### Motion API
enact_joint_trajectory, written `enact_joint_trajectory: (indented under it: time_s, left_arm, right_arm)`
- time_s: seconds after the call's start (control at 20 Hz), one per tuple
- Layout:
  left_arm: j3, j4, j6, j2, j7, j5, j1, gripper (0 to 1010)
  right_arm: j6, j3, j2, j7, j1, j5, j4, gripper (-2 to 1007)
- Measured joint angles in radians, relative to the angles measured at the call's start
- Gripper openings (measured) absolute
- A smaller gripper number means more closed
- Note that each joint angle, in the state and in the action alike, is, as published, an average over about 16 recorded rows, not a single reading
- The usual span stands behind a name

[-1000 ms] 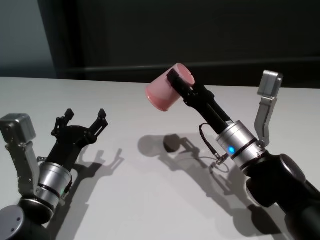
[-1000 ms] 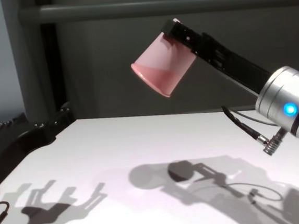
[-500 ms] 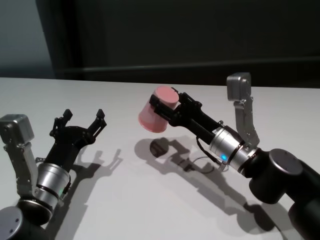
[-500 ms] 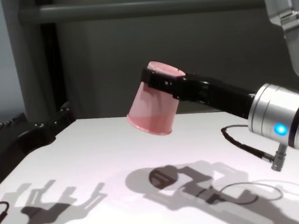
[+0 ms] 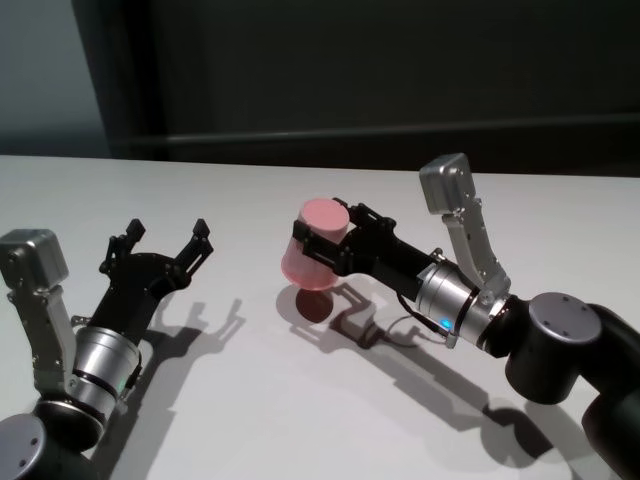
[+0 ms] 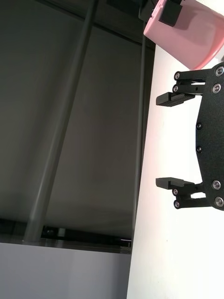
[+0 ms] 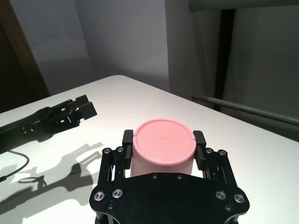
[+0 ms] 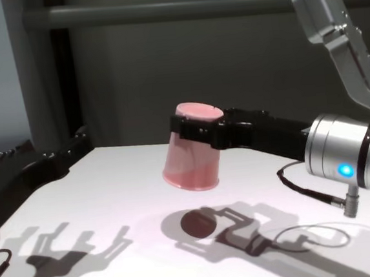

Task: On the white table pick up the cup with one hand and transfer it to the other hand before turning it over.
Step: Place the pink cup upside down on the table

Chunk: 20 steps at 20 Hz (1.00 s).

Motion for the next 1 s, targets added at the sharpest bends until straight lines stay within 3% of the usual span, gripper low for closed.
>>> enact_joint_trajectory:
  time_s: [0.55, 1.0]
  left_arm:
    - [0.0, 0.0, 0.0, 0.0, 0.0, 0.0, 0.0, 1001]
    - [0.0, 0.0, 0.0, 0.0, 0.0, 0.0, 0.0, 1001]
  right_arm:
    - [0.056, -0.023, 0.017, -0.007, 0.011, -0.081, 0.005, 743]
    - [0.078, -0.023, 0.013, 0.003, 0.012, -0.115, 0.011, 743]
